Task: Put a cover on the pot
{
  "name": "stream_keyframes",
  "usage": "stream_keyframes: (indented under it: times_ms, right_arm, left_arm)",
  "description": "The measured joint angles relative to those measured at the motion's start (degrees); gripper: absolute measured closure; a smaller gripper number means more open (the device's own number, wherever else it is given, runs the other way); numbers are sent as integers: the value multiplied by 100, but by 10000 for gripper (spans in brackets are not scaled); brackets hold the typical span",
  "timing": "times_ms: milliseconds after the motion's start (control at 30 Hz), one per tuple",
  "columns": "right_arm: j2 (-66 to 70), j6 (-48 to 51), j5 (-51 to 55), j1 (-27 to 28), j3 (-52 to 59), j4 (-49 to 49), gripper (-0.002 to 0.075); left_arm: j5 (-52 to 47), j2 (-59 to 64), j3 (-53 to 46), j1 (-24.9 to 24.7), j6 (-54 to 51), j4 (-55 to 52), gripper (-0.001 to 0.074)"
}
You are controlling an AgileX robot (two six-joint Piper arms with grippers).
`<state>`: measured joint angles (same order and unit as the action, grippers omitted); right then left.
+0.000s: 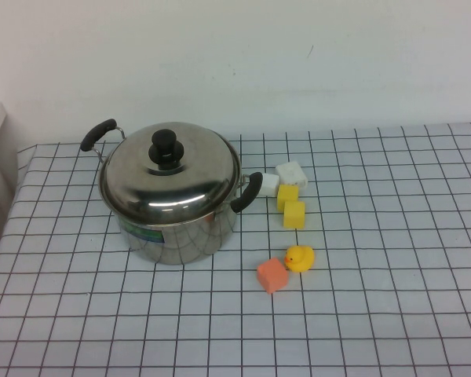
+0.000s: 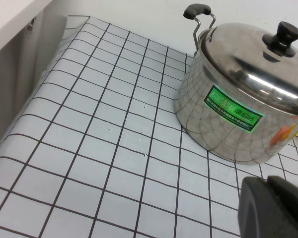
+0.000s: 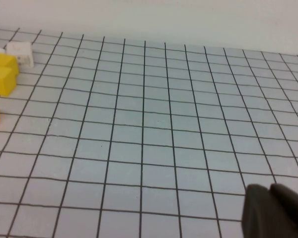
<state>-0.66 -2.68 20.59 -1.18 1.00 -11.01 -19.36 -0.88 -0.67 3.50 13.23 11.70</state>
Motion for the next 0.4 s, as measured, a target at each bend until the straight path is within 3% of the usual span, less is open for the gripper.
stream_keyframes:
  times_ms: [400]
  right_arm:
    - [0,-13,-67,0,0,234,714]
  left_arm:
    - [0,0,0,0,0,0,737]
